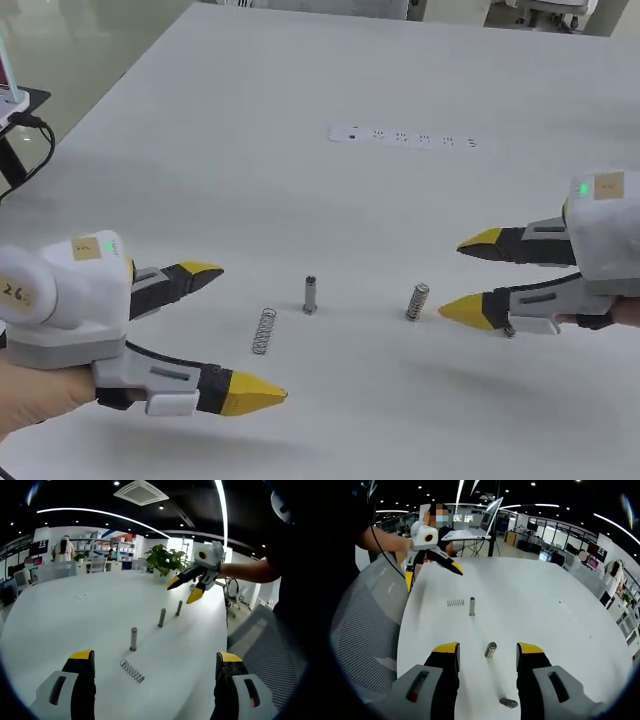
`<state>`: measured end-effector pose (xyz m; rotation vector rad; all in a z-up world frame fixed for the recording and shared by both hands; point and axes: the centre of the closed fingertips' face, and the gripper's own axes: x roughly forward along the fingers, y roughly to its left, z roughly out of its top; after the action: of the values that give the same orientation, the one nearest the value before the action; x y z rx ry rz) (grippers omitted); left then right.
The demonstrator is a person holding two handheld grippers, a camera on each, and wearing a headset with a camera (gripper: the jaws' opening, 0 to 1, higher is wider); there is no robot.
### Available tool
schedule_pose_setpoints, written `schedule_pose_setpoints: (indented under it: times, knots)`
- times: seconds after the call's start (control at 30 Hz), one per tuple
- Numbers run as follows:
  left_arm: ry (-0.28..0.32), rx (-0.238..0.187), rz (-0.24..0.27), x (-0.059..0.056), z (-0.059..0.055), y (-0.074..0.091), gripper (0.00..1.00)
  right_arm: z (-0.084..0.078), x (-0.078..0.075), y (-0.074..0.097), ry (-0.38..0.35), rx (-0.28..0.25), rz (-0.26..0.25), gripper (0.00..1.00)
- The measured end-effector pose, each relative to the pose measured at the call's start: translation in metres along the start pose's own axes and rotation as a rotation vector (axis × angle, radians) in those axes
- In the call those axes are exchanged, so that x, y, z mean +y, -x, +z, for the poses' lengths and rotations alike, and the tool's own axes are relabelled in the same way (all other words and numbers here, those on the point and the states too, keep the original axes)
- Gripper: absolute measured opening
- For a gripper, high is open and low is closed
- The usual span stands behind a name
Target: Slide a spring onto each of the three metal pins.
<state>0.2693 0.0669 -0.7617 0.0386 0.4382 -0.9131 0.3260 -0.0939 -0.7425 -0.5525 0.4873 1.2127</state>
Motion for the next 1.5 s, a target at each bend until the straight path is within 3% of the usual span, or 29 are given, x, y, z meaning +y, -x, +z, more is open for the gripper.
schedule_pose_setpoints:
  times: [0.2,0.43,0.6,0.83,1.17,1.33,1.5]
  knots:
    - [0.01,-0.021,0.006,0.002,0.005,0.001,0.98,-0.001,0.006,0.009,-0.022,-0.021,-0.01,0.45]
    - [0.026,-0.031,0.006,0.002,0.006,0.004,0.98,-0.015,0.022,0.015,-0.055,-0.004,-0.004,0.44]
    - [0.028,-0.028,0.016,0.003,0.005,0.008,0.98,-0.025,0.031,0.019,-0.084,0.008,-0.004,0.44]
    - [0.016,-0.013,0.005,-0.003,0.004,0.007,0.97,-0.036,0.032,0.027,-0.124,0.018,-0.022,0.44]
    - [-0.003,-0.01,0.004,-0.008,0.012,0.011,0.97,-0.042,0.035,0.03,-0.168,0.038,-0.03,0.48]
    - [-0.008,-0.001,0.002,-0.007,0.013,0.012,0.97,-0.052,0.044,0.033,-0.241,0.078,-0.036,0.5]
    - [-0.013,0.021,-0.014,-0.006,0.01,0.014,0.97,-0.046,0.051,0.031,-0.26,0.079,-0.04,0.48]
